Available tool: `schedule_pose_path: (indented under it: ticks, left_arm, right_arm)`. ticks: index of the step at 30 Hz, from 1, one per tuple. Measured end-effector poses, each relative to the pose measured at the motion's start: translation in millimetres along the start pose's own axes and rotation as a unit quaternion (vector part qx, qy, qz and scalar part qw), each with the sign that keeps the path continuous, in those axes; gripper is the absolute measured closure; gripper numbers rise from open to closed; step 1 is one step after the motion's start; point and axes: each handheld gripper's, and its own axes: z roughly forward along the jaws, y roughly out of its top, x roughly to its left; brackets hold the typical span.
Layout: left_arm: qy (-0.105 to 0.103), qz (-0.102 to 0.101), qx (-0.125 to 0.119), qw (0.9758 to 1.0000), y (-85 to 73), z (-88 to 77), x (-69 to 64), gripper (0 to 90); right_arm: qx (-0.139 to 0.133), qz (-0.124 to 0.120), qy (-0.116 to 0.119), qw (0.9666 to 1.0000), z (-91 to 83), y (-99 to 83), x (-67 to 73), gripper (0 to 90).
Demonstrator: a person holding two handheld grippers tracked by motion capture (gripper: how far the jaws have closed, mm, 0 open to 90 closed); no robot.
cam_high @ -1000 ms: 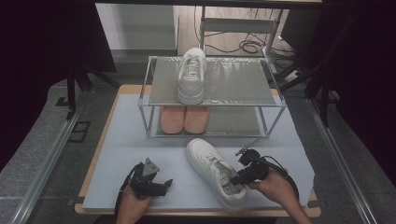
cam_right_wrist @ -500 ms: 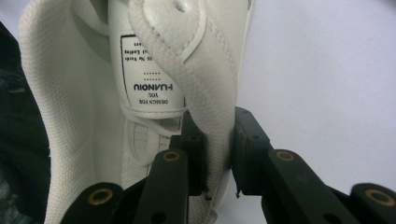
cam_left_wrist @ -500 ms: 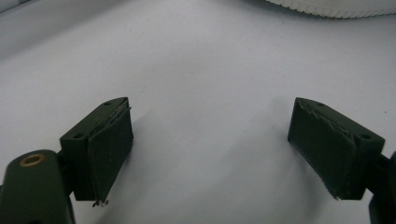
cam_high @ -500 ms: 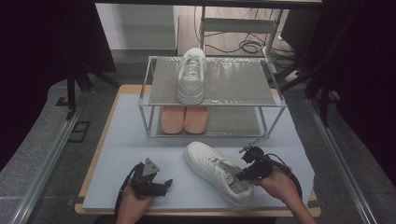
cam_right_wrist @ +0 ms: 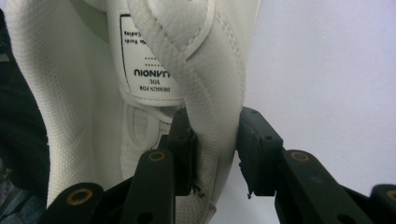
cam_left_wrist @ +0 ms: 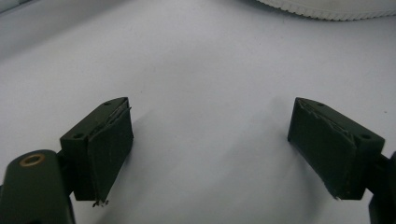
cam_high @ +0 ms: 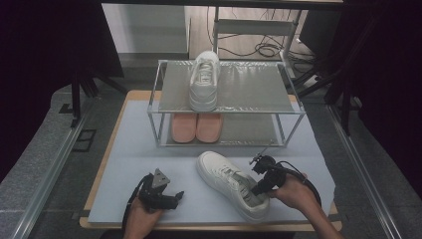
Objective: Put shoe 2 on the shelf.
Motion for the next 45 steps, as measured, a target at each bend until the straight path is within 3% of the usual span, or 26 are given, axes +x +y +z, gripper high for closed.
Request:
schedule_pose_path:
  ticks: [7, 14, 18, 22, 28, 33, 41, 45]
  left_arm:
    - [0.000, 0.000, 0.000, 1.0000, 0.0, 0.0, 0.0, 14.0]
    - [0.000, 0.000, 0.000, 1.0000, 0.1, 0.0, 0.1, 14.0]
    - [0.000, 0.000, 0.000, 1.0000, 0.1, 0.0, 0.1, 14.0]
    - [0.000, 0.000, 0.000, 1.0000, 0.1, 0.0, 0.1, 14.0]
    - [0.000, 0.000, 0.001, 1.0000, 0.1, 0.0, 0.1, 14.0]
    - [-0.001, -0.001, 0.001, 1.0000, 0.1, 0.1, 0.1, 14.0]
    - [-0.001, 0.000, 0.001, 1.0000, 0.1, 0.1, 0.3, 13.9]
    - [-0.001, 0.000, 0.001, 1.0000, 0.1, 0.1, 0.3, 14.0]
  right_arm:
    - [0.018, -0.005, -0.009, 0.9998, -0.6, 4.5, -0.4, 77.1]
    - [-0.008, 0.035, 0.059, 0.9976, -3.0, -3.2, -24.2, 79.7]
    - [-0.036, 0.062, 0.110, 0.9914, -3.8, -10.5, -39.7, 81.4]
    - [-0.052, 0.094, 0.144, 0.9838, -3.8, -17.3, -50.3, 82.5]
    - [-0.070, 0.109, 0.173, 0.9763, -2.3, -26.2, -55.3, 82.6]
    - [-0.090, 0.126, 0.199, 0.9676, -1.7, -32.1, -56.7, 82.6]
    - [-0.123, 0.124, 0.229, 0.9576, -7.0, -39.1, -54.0, 82.6]
    - [-0.140, 0.121, 0.235, 0.9542, -13.9, -42.2, -51.2, 82.7]
